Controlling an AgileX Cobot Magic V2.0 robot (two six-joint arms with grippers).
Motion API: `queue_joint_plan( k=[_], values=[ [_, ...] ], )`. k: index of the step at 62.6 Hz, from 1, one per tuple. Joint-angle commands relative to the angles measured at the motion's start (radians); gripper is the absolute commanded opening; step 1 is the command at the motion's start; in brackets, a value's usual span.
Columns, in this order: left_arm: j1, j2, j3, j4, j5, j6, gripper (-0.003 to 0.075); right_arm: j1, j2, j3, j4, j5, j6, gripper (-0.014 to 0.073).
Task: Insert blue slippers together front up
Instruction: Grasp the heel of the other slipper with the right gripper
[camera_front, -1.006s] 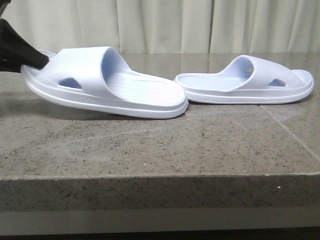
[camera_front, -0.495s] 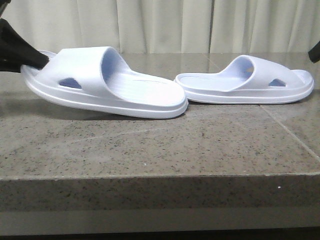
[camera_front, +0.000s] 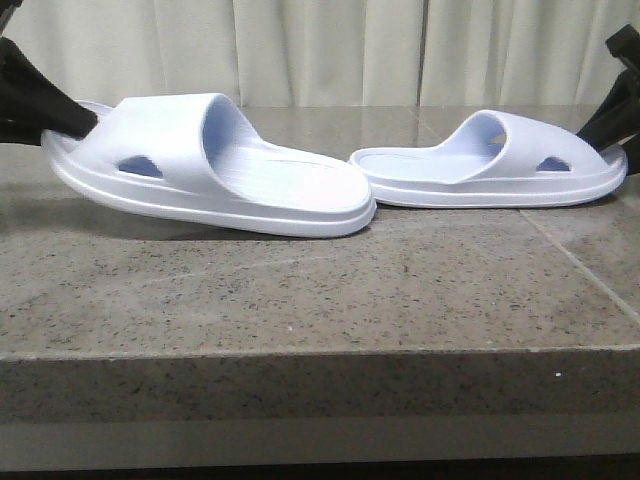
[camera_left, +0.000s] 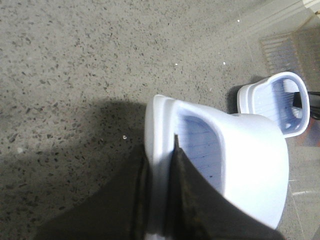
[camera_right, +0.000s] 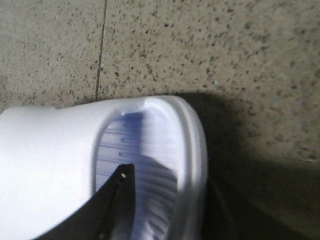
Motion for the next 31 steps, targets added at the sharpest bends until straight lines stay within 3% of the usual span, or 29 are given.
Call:
queue_joint_plan(
  k=[1,23,31],
  values=[
    [-0.008,-0.042,-0.019,-0.048,0.015,0.007,-0.0020,0.017,-0.027,-0.031,0.049,0.020,-0.016,0.0255],
    [-0.008,-0.042,-0.019,-0.048,0.015,0.007,-0.0020,0.015,-0.035,-0.031,0.063,0.036,-0.017,-0.0109],
    [-0.008,-0.042,-0.019,-0.053,0.015,0.007,-0.0020,-0.018,-0.096,-0.031,0.063,0.064,-0.017,-0.0116]
  ],
)
